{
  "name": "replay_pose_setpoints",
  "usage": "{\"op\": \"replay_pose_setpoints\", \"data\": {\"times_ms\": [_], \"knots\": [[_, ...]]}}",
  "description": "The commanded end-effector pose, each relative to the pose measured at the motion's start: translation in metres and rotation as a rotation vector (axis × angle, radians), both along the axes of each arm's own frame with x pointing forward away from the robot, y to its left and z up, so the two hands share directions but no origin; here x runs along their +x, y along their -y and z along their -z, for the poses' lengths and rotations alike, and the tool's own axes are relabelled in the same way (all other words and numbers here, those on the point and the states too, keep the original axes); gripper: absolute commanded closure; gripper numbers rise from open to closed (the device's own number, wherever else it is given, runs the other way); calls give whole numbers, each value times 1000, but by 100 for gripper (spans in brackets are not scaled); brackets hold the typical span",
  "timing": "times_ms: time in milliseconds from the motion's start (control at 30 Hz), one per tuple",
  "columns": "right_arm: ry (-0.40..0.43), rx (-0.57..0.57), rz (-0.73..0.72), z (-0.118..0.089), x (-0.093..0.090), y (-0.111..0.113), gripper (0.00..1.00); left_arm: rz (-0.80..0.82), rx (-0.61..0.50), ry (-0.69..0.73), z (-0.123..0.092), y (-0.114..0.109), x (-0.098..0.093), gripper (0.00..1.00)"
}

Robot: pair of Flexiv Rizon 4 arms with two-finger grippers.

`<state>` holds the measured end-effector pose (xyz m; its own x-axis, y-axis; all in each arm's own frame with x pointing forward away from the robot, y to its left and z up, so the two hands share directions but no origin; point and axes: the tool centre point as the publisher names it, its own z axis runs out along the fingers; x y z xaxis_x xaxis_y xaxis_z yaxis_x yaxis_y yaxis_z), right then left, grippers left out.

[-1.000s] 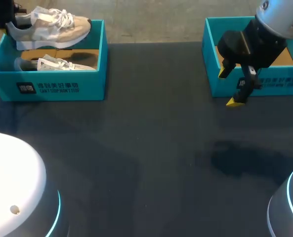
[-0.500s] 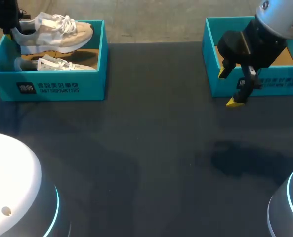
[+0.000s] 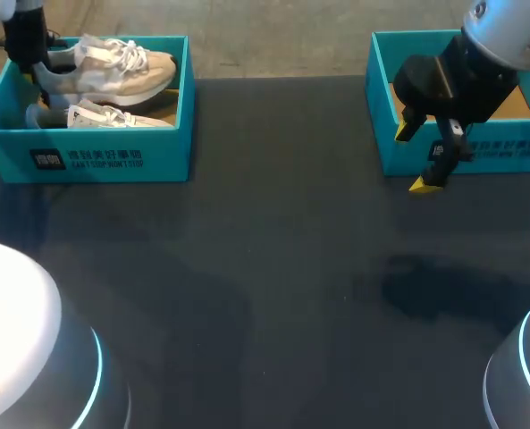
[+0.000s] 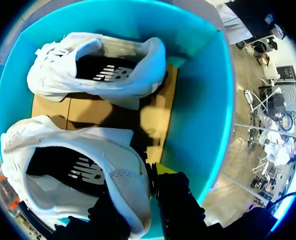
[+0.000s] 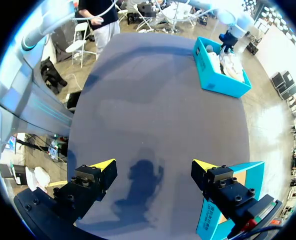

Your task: Take the shoe out of the shoebox, open the shoe tongue, remove and reinsert the insole, then place the shoe into the shoebox

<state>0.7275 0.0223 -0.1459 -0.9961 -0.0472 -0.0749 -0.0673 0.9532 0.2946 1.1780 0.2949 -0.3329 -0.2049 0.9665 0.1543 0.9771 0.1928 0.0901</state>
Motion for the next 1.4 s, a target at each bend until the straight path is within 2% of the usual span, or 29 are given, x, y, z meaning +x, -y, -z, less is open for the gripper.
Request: {"op": "replay_pose_setpoints", "data": {"times_ms": [33, 333, 533, 1000, 1233, 1267, 1300, 1333, 1367, 1400], "knots": [[-2, -3, 1, 1, 1, -1, 0, -3, -4, -30, 13, 2, 19, 100], [-2, -3, 1, 1, 1, -1, 0, -14, -24, -74, 29, 7, 29, 100], [-2, -3, 1, 1, 1, -1, 0, -14, 4, -105, 40, 7, 33, 100], [-2, -3, 1, 1, 1, -1, 0, -33, 13, -113, 39, -8, 27, 100], [-2, -3, 1, 1, 1, -1, 0, -40, 34, -132, 46, -6, 28, 100], [-2, -3, 1, 1, 1, -1, 0, -39, 36, -132, 46, -6, 27, 93], [-2, -3, 1, 1, 1, -1, 0, -38, 37, -134, 46, -5, 27, 69], [-2, -3, 1, 1, 1, -1, 0, -38, 38, -136, 46, -5, 27, 54], [-2, -3, 1, 1, 1, -1, 0, -37, 38, -137, 45, -4, 27, 31], [-2, -3, 1, 1, 1, -1, 0, -35, 38, -138, 44, -4, 27, 2]]}}
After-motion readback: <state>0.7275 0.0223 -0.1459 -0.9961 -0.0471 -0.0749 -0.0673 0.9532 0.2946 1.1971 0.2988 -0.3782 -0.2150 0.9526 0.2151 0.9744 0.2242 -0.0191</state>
